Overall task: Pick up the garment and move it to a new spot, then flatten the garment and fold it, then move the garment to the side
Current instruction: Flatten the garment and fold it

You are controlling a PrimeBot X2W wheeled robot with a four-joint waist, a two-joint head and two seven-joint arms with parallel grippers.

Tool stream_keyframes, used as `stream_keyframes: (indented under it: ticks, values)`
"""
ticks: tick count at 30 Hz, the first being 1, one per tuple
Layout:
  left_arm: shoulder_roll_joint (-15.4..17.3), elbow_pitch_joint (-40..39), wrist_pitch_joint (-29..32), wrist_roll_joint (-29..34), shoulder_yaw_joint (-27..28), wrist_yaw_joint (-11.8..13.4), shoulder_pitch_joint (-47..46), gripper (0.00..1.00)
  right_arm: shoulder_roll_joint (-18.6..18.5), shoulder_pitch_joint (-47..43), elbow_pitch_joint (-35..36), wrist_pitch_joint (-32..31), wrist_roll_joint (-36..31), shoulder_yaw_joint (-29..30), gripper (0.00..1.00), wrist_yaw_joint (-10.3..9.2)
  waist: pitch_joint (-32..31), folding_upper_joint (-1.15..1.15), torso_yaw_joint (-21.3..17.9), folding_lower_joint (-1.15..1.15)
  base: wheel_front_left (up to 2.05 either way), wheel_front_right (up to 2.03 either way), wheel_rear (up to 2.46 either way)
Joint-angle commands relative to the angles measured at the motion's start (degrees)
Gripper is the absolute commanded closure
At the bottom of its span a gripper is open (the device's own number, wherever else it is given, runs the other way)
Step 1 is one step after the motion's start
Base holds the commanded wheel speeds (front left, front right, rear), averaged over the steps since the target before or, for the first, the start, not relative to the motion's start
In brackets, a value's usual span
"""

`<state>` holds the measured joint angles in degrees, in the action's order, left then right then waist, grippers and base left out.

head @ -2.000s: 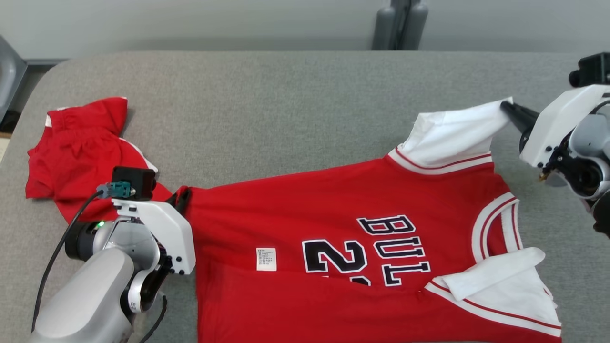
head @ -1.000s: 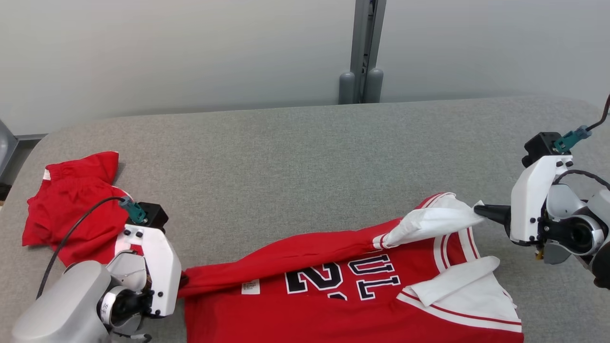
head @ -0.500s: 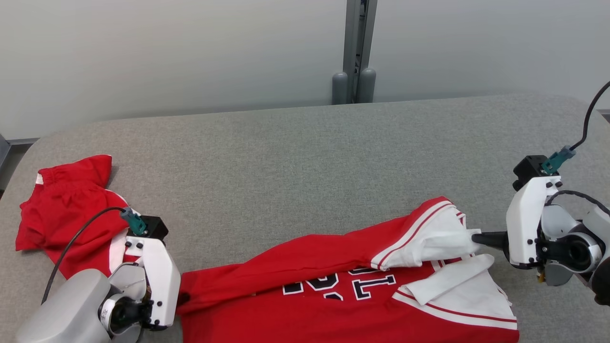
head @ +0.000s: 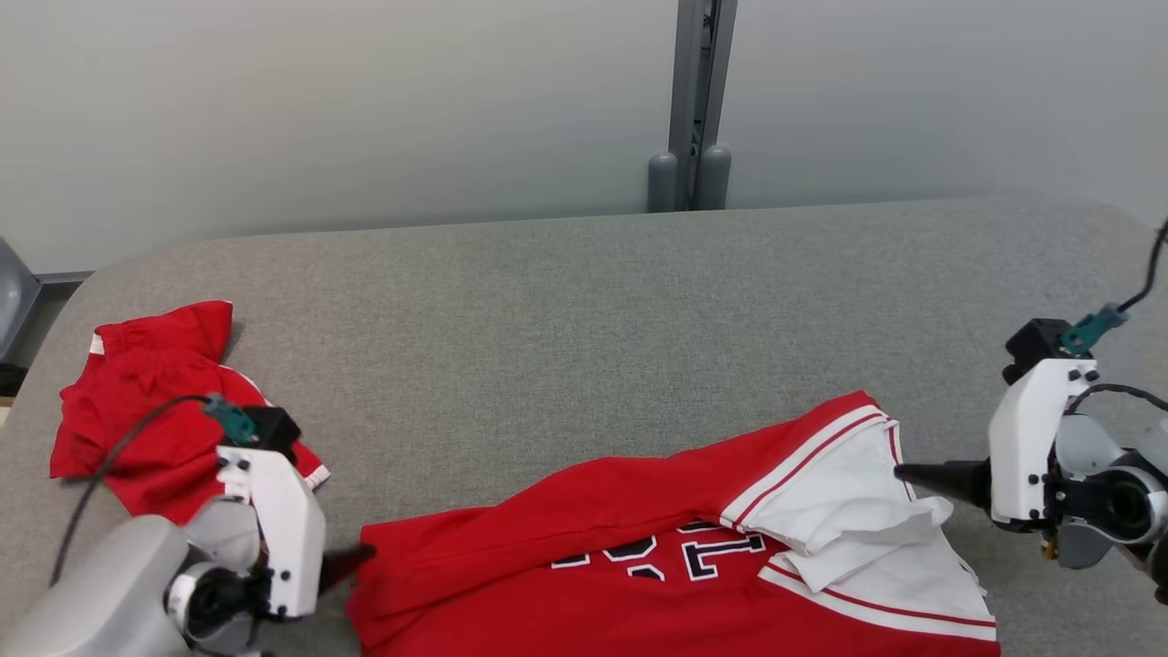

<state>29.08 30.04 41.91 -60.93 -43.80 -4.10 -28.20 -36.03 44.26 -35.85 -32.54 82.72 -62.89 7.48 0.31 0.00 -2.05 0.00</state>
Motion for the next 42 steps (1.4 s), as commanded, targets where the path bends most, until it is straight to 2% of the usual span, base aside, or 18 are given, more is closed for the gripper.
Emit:
stream_keyframes:
  ticks: [1,6,12,16,22,32,36,42]
  values:
    - [0.9,-0.5,-1.5,0.9,0.7,0.6,-0.9,0.0,-0.9,-0.9,0.6,1.1,0.6,0.8,0.0,0.03,-0.2,0.0,0.2,0.0,0.0,0.0,0.0]
    - [2.3,-3.7,-10.3,3.2,3.6,2.9,-0.4,0.0,-3.1,-2.8,4.0,11.1,1.4,5.6,0.0,0.03,-0.7,0.0,0.6,0.0,0.0,0.0,0.0]
    - [2.6,-8.8,-22.7,5.9,7.1,7.5,4.0,0.0,-4.5,-7.5,5.1,25.9,0.3,10.8,0.0,0.03,-1.0,0.0,1.2,0.0,0.0,0.0,0.0]
    - [2.1,-12.8,-30.6,6.6,9.8,11.0,7.9,0.0,-3.5,-11.4,4.2,35.2,-0.3,13.6,0.0,0.03,-1.2,0.0,1.8,0.0,0.0,0.0,0.0]
    - [1.3,-18.8,-39.6,7.9,12.8,15.8,13.4,0.0,0.0,-16.4,1.0,44.8,-1.3,16.4,0.0,0.03,-1.2,0.0,2.3,0.0,0.0,0.0,0.0]
    - [-2.5,-24.7,-49.9,9.3,14.8,21.6,20.9,0.0,8.7,-21.0,-7.5,47.5,-5.5,17.3,0.0,0.03,-1.0,0.0,2.9,0.0,0.0,0.0,0.0]
    - [-3.8,-25.2,-51.1,9.1,14.3,22.1,22.4,0.0,11.4,-20.5,-12.1,46.8,-5.7,17.1,0.0,0.03,-0.8,0.0,3.4,0.0,0.0,0.0,0.0]
    - [-5.0,-23.7,-51.5,9.9,12.7,21.1,21.8,0.0,14.1,-18.9,-18.0,42.2,-4.7,16.6,0.0,0.03,-0.8,0.0,4.8,0.0,0.0,0.0,0.0]
